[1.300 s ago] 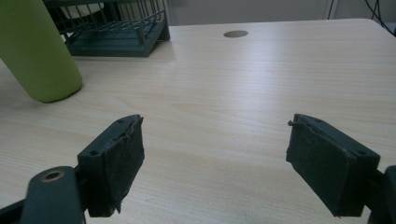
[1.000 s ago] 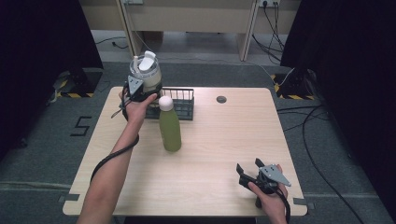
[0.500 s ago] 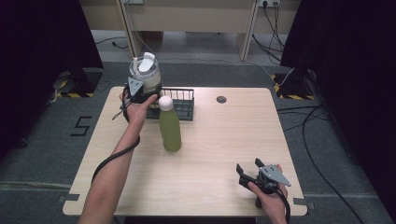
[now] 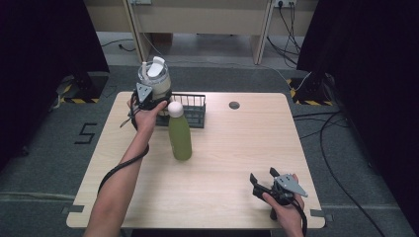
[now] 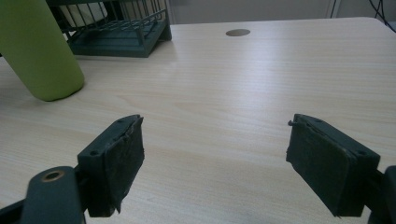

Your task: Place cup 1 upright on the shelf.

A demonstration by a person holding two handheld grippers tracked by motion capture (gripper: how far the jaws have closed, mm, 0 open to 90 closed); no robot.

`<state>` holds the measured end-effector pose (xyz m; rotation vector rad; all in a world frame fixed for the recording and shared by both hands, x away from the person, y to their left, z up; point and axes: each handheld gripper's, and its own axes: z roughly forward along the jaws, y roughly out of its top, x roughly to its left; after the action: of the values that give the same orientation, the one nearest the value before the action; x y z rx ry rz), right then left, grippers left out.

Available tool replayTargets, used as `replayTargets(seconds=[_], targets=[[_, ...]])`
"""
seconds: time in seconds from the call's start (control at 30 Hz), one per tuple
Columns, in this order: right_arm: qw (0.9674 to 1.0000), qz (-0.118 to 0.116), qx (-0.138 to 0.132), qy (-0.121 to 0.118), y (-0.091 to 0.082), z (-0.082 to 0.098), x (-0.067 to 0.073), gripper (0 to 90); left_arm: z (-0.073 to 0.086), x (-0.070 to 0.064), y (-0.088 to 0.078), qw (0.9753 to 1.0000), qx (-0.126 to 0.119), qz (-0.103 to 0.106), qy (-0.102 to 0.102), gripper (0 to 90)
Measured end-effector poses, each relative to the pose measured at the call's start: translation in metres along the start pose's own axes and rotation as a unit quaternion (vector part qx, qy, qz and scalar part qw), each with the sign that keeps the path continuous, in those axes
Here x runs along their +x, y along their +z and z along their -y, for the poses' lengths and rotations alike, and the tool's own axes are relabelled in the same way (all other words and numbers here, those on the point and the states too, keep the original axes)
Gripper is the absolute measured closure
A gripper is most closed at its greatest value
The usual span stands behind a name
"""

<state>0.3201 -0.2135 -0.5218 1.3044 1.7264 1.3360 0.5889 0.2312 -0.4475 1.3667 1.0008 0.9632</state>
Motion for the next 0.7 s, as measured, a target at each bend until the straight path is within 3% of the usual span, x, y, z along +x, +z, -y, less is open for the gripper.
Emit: replayTargets(seconds=[0.7], targets=[[1.0000, -0.002, 0.000, 0.000, -0.0001, 0.0001, 0.0001, 18.6, 0.0045, -0.0012, 0.0040, 1.0000, 0.005, 0.000, 0.004, 9.0]])
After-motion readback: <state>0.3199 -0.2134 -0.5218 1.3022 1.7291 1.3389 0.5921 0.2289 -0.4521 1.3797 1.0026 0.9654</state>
